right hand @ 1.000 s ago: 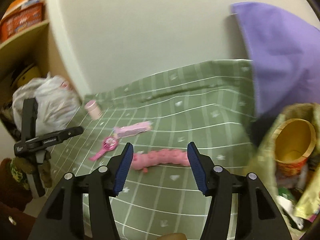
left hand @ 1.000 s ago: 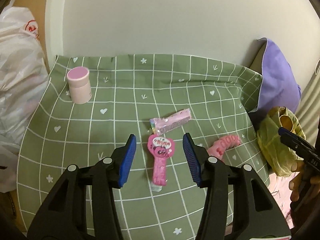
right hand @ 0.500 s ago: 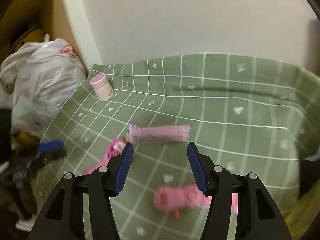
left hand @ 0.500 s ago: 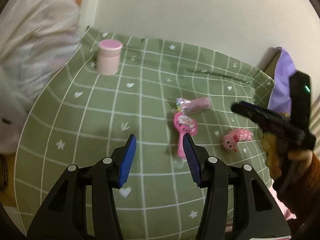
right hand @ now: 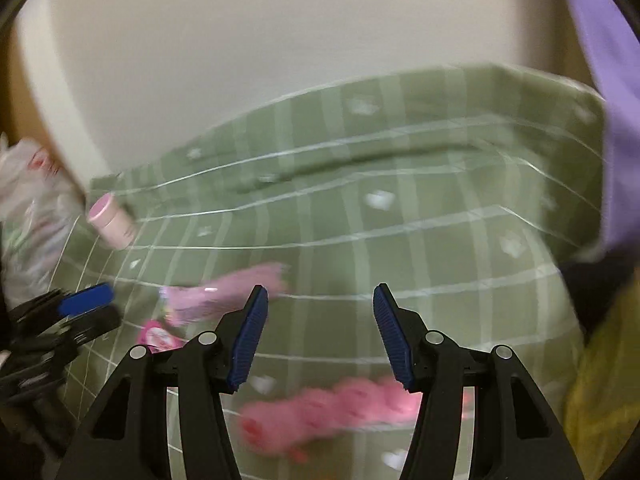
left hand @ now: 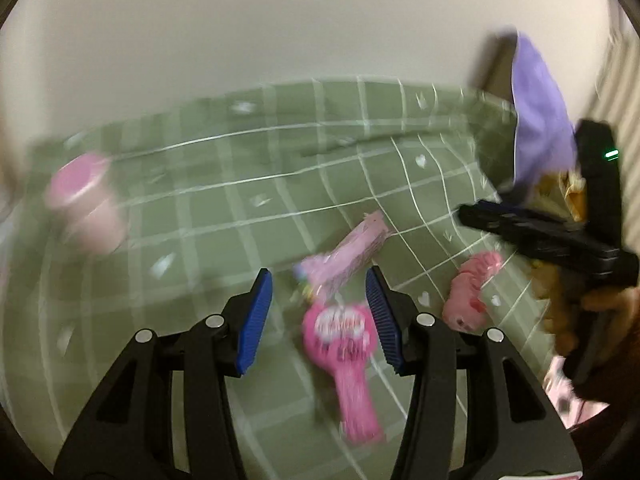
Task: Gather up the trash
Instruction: 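Grasp the pink strip wrapper with the left gripper and lift it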
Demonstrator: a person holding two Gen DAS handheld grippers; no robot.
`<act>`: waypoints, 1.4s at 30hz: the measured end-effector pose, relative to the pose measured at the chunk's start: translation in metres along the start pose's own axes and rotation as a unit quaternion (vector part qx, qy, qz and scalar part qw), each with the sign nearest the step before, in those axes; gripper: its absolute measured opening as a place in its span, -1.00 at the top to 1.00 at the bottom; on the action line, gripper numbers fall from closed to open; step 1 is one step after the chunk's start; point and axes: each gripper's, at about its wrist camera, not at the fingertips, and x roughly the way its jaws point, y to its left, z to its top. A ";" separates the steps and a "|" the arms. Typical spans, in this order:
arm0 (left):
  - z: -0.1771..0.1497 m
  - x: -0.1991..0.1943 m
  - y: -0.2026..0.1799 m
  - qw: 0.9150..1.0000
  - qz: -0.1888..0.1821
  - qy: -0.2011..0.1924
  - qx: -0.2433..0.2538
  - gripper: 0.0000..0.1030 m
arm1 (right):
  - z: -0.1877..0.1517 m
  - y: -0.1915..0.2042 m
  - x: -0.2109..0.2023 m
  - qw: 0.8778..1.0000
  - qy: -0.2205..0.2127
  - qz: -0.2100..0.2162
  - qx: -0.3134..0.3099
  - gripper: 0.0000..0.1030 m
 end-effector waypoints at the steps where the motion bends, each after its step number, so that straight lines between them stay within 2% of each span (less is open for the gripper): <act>1: 0.008 0.015 -0.004 1.000 0.002 0.015 0.020 0.10 | -0.002 -0.007 -0.003 1.000 -0.001 -0.004 0.009 -0.01; 5: 0.022 0.054 -0.013 0.996 -0.018 0.066 0.051 0.16 | -0.014 -0.026 -0.019 0.999 -0.008 -0.031 0.025 -0.01; 6: 0.023 0.059 -0.015 0.995 -0.022 0.081 0.054 0.34 | -0.019 -0.031 -0.025 0.999 -0.010 -0.039 0.027 -0.01; 7: 0.023 0.063 -0.018 0.994 -0.023 0.090 0.058 0.44 | -0.022 -0.032 -0.027 0.999 -0.011 -0.043 0.028 -0.01; 9: 0.022 0.063 -0.023 0.993 -0.019 0.093 0.069 0.73 | -0.030 -0.037 -0.034 0.998 -0.011 -0.049 0.031 -0.01; 12: 0.022 0.057 -0.019 0.995 -0.017 0.086 0.046 0.83 | -0.038 -0.035 -0.037 0.998 -0.005 -0.042 0.039 -0.01; 17: 0.021 0.007 0.005 0.999 0.014 0.025 -0.023 0.85 | -0.047 -0.010 -0.041 1.000 -0.005 -0.027 0.009 -0.01; 20: 0.014 -0.028 0.019 0.997 0.034 -0.005 -0.069 0.85 | -0.051 0.015 -0.036 1.000 0.005 -0.002 -0.017 -0.01; 22: -0.002 -0.050 0.029 0.993 0.048 -0.016 -0.103 0.85 | -0.056 0.034 -0.029 0.999 0.014 0.015 -0.043 -0.01; 28: -0.052 -0.083 0.045 0.982 0.099 -0.015 -0.159 0.85 | -0.067 0.088 -0.011 0.990 0.033 0.068 -0.116 -0.01; 31: -0.068 -0.092 0.055 0.977 0.104 -0.010 -0.183 0.85 | -0.072 0.106 -0.011 0.980 0.043 0.134 -0.137 -0.01; 38: -0.097 -0.106 0.057 0.971 0.105 -0.017 -0.214 0.84 | -0.089 0.152 -0.015 0.955 0.047 0.171 -0.236 -0.01; 42: -0.103 -0.111 0.062 0.968 0.108 -0.017 -0.228 0.84 | -0.099 0.163 -0.019 0.953 0.032 0.138 -0.269 -0.01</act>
